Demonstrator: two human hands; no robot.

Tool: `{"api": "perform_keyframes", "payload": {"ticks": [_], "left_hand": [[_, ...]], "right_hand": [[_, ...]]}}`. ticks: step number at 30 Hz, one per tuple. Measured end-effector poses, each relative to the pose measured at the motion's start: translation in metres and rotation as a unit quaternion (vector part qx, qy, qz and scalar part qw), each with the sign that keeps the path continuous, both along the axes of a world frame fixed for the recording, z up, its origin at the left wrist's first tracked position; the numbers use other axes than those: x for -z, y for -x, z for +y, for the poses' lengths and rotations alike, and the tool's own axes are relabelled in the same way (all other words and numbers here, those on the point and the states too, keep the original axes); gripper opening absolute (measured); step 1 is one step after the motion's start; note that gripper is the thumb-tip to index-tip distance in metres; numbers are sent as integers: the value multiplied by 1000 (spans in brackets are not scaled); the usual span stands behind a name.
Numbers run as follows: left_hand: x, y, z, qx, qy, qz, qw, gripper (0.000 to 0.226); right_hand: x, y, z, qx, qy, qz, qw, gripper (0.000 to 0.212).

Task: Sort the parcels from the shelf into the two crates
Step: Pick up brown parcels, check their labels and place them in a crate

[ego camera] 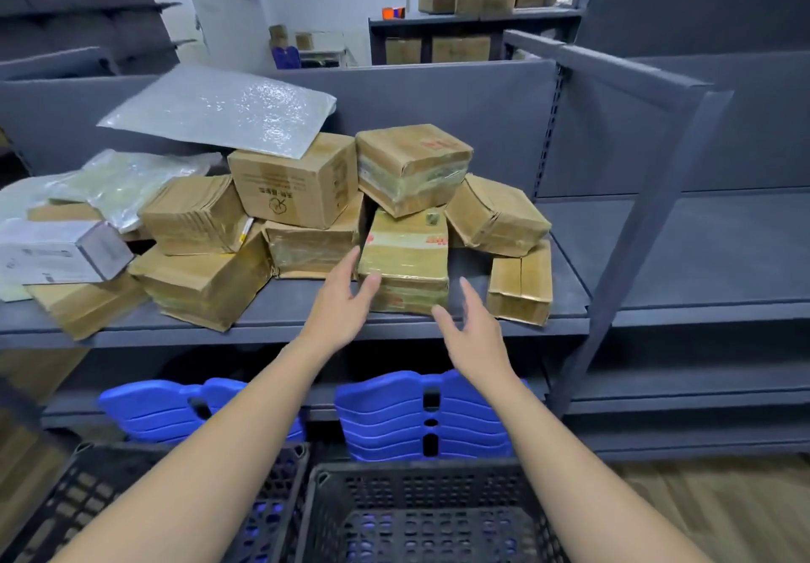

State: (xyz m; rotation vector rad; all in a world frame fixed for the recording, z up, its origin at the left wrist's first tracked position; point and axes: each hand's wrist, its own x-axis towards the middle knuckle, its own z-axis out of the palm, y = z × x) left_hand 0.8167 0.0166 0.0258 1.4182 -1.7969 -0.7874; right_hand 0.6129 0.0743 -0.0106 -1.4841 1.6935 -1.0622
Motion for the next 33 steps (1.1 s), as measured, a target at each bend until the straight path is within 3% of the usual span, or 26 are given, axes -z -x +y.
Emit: {"api": "perform_keyframes", "payload": {"ticks": [5,9,11,13,15,17,22,25,29,33], "left_hand": [[16,4,-21,39,-35,73,996,85],[23,4,-25,0,2,100,995,58],[16,2,-26,-36,-16,209,977,41],[-2,4,-29,-59,-71,326,941,31],[-22,6,-33,-43,-76,339,937,29],[-38,6,-39,-2,-63,326,943,33],[-45,-5,-57,104,-40,229,967,45],[-31,-12,-66,80,-113,287,948,60],[-17,-10,-62,20,-135,383,914,61],[-10,-6,-53,13,-142,399,906,69]], "right_hand": [[8,-1,-36,-31,12,-63,997,72],[14,5,-36,-9,36,-64,997,83],[12,13,-30,-25,63,9,998,103],[7,20,-25,-59,99,143,983,118],[0,25,-28,-48,161,246,955,118],[-11,31,-36,-17,201,251,947,110],[-41,47,-44,-9,185,128,974,109],[-51,55,-43,18,149,-73,986,105],[-39,67,-52,40,120,-230,965,85],[-26,69,-50,65,41,-389,918,63]]}}
